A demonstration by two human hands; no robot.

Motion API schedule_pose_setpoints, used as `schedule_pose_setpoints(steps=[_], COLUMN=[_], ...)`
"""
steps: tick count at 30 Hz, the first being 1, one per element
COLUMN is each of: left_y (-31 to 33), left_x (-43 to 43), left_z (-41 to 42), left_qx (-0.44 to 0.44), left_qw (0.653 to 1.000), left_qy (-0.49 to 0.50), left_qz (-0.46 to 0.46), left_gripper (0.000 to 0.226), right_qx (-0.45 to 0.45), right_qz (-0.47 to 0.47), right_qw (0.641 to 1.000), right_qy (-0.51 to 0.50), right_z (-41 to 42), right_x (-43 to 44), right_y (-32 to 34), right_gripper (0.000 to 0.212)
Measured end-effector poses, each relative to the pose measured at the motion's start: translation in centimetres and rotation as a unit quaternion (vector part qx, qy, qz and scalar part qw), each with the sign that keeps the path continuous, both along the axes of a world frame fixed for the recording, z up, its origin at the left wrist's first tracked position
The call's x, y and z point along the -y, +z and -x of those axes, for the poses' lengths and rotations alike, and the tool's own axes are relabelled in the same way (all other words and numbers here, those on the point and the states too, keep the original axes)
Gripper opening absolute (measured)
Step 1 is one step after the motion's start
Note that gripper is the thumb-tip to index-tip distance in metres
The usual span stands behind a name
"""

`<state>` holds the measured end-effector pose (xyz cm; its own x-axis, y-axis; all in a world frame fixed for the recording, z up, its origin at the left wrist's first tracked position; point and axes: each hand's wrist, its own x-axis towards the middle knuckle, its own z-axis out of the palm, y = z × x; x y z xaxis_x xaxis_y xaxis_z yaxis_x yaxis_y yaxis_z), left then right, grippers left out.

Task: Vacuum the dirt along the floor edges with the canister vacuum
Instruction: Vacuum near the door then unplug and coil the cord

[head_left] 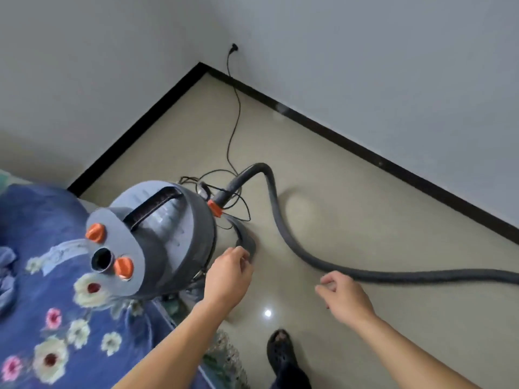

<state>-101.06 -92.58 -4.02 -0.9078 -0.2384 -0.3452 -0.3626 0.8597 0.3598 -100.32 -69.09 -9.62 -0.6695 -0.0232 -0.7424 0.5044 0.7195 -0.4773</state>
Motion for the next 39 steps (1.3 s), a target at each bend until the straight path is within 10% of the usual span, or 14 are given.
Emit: schedule_pose_setpoints(steps=[9, 15, 20, 39], left_y=[5.9, 1.3, -4.1, -5.1], left_x=[20.1, 30.7, 29.4, 13.7], left_z=[2.1, 1.7, -1.8, -0.7], left_qx=[-0.230, -0.037, -0.033, -0.050], left_qw=[0.964, 0.958, 0.954, 0.997], left_qy=[0.000, 0.232, 0.297, 0.041], left_qz=[0.135, 0.167, 0.015, 0.050], left_gripper=[0.015, 0.054, 0.062, 0.066], right_qx=[-0.098, -0.323, -0.286, -0.321], right_qz=[-0.012, -0.021, -0.059, -0.198], right_qw=[0.969, 0.871, 0.808, 0.852], right_qy=[0.227, 0.371, 0.512, 0.362], right_z=[4.9, 11.5, 14.1, 9.2], right_x=[20.9, 32.6, 39.7, 18.2], right_y=[4.8, 7.1, 5.3, 2.2], right_gripper=[0.031, 0.057, 0.073, 0.040])
